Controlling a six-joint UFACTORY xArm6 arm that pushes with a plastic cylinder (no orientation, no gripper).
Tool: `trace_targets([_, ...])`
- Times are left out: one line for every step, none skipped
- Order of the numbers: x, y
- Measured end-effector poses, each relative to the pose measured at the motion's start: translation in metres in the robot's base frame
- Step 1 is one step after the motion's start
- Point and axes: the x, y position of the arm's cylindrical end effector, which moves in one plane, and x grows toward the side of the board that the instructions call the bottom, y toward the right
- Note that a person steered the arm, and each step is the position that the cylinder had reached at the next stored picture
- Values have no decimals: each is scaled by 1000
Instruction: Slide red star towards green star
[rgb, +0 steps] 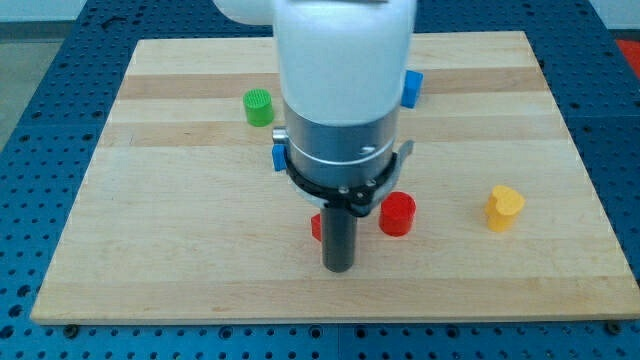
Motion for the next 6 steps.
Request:
trace_targets([-12, -3])
trace_targets([-31, -3])
trace_targets([-47, -3])
trace_targets([-53, -3])
trace_targets([-71, -2])
trace_targets([-73, -2])
